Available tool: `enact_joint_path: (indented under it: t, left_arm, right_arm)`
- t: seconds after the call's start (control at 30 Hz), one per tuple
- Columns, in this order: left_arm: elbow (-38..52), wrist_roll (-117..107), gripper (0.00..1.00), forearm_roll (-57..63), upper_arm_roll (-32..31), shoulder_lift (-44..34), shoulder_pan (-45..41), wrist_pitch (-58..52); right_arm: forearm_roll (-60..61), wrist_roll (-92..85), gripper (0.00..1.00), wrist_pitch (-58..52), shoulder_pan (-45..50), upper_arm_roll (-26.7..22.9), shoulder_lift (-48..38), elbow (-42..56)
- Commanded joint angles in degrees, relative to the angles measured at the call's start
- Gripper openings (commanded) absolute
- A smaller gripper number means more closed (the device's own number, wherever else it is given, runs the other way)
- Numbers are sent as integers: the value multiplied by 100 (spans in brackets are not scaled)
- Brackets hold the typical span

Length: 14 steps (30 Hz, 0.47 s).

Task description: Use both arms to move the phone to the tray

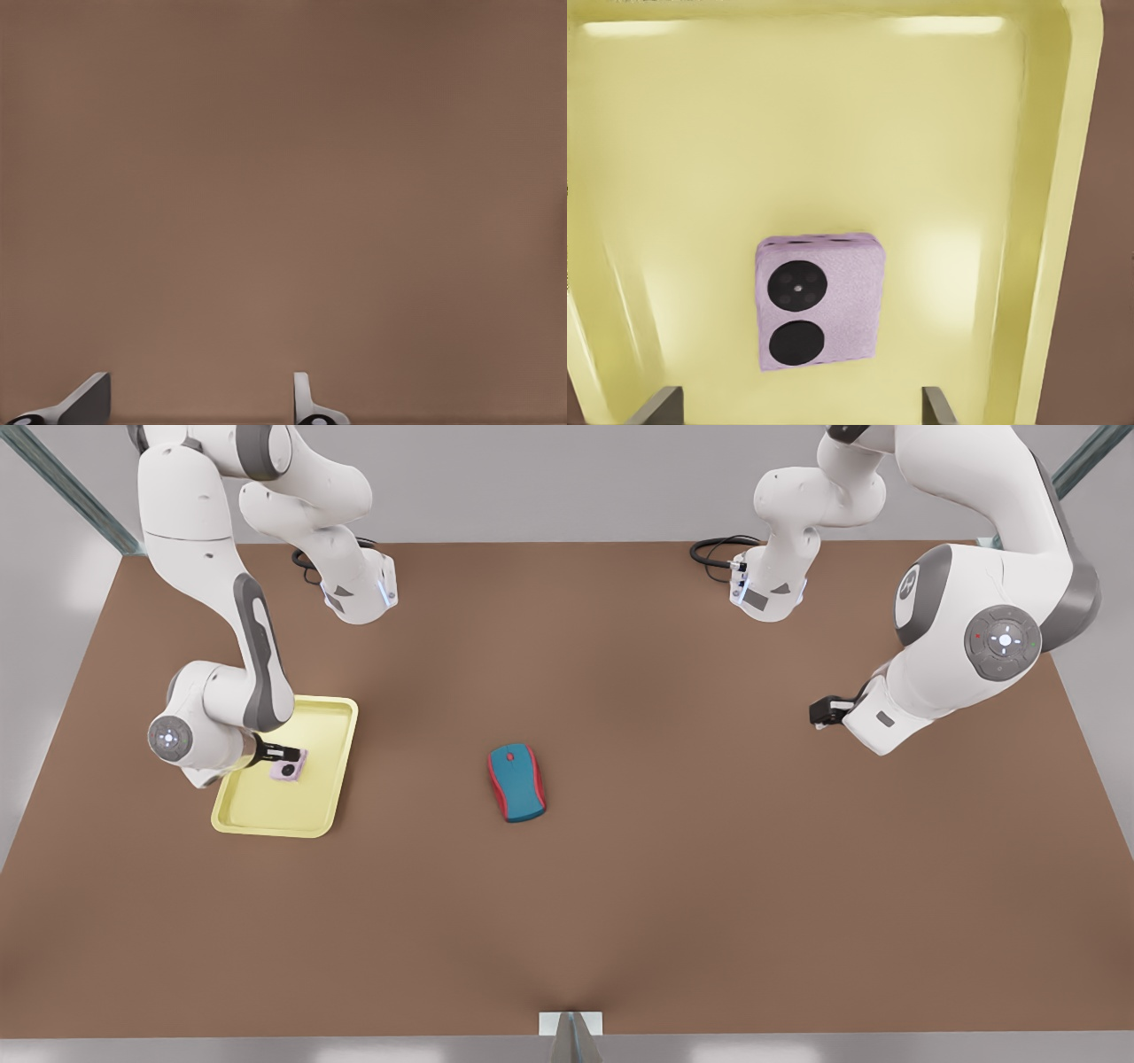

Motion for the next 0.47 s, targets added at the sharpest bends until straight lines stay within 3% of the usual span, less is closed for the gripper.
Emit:
enact_joint_path:
  t: [0.0, 0.1, 0.23, 0.3, 0.33, 0.37, 0.43]
  left_arm:
    - [3, -44, 100, 4, -1, -10, 1, -8]
    - [126, -44, 100, 65, 8, -36, -8, 88]
    - [178, -167, 100, 171, -1, 113, 9, 405]
    - [178, -167, 100, 171, -1, 113, 1, 396]
    - [178, -176, 100, 180, -1, 113, -8, 387]
    - [178, -176, 100, 180, -1, 113, -8, 378]
    - [178, -185, 100, 180, -1, 113, -8, 361]
  right_arm:
    - [-29, -2444, 100, 2, 17, -2, -60, 173]
    - [-21, -1864, 100, -1246, 52, 7, -613, 1262]
    - [-21, 17, 100, -3637, 61, 138, -693, 3644]
    - [85, -36, 100, -3971, -44, 226, -983, 3996]
    - [50, -9, 100, -4129, -1097, 1340, -1001, 4260]
    - [-12, -18, 100, -4156, -1398, 1659, -1079, 4225]
    - [-29, 8, 100, -4165, -1398, 1659, -1097, 4207]
